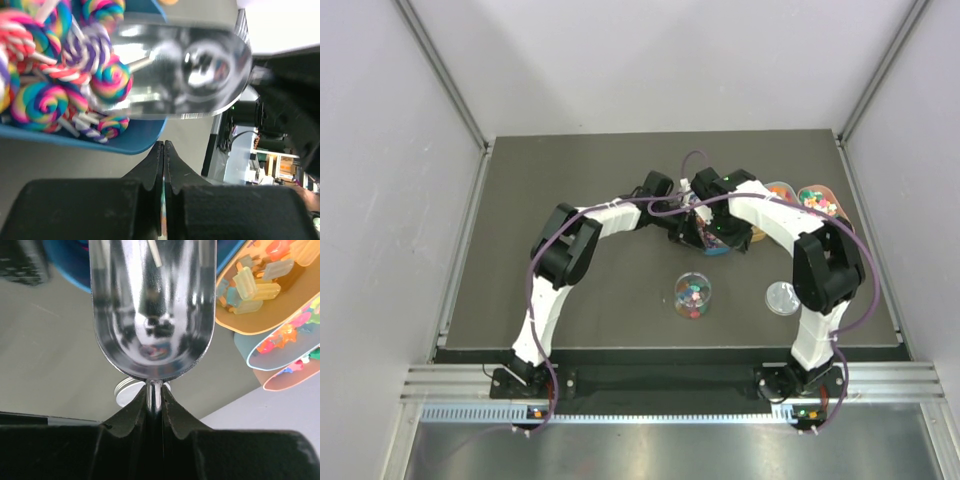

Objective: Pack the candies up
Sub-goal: Scoop the fake candies from the storage box.

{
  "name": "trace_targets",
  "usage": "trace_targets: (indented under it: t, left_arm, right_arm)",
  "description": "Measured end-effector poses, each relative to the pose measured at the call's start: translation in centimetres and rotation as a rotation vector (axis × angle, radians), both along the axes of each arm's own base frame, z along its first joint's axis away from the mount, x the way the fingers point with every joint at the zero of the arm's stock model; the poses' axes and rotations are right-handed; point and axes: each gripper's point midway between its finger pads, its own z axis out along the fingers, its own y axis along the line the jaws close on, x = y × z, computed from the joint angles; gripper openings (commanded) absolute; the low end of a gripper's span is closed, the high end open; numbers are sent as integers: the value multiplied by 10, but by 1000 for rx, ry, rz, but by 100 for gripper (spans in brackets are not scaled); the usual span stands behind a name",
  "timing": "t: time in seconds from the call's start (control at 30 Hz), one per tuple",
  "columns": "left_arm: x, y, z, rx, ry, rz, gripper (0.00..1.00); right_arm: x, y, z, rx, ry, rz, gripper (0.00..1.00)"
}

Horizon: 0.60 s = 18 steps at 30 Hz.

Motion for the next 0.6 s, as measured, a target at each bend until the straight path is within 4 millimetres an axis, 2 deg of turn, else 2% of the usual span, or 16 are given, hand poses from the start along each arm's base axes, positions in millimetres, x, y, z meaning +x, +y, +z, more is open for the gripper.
trace_targets:
  t: [0.13,0.27,0.4,0.5,0.6]
  left_arm:
    - [8,-11,4,-30,-13,-6,0]
    - [9,-19,6,-60,-3,-26,0]
    - [6,-9,14,-77,8,-39,0]
    - [12,16,40,-109,-8,-32,0]
    - [41,40,82,-166,-121,14,0]
  right_arm:
    - [-5,-1,-2,2,3,4,0]
    - [-5,-2,-2,1,-1,1,0]
    - [-5,1,-3,12,1,2,0]
    - [-5,1,-2,19,-2,-1,0]
    - [-4,2,-4,36,-2,-19,0]
